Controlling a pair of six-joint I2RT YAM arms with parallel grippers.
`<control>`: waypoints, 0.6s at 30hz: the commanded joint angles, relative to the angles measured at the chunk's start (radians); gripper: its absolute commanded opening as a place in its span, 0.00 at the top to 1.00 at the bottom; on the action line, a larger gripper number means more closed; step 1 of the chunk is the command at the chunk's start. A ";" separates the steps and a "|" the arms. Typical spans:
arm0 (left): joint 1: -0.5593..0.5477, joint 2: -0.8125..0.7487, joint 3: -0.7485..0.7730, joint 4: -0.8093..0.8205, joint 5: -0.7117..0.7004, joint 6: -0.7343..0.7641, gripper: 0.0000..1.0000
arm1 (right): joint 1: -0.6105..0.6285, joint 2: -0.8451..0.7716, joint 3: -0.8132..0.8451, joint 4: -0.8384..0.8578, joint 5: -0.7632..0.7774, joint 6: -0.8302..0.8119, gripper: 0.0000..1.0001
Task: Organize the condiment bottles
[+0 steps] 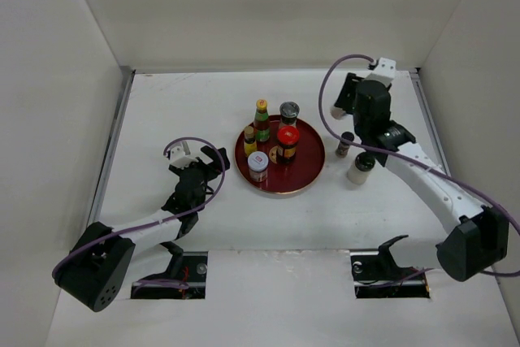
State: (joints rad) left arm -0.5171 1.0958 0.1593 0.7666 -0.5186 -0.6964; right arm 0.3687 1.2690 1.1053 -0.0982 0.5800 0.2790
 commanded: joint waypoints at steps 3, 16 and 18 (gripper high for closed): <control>0.006 -0.007 -0.004 0.046 0.011 -0.009 0.00 | 0.127 0.091 0.073 0.098 -0.066 0.018 0.48; 0.007 0.001 -0.003 0.048 0.017 -0.011 0.00 | 0.212 0.280 0.041 0.124 -0.085 0.086 0.44; 0.007 -0.001 -0.003 0.048 0.017 -0.011 0.00 | 0.213 0.286 0.033 0.126 -0.080 0.094 0.40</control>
State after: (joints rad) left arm -0.5171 1.0958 0.1593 0.7670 -0.5125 -0.6964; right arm 0.5697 1.5707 1.1282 -0.0784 0.4862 0.3450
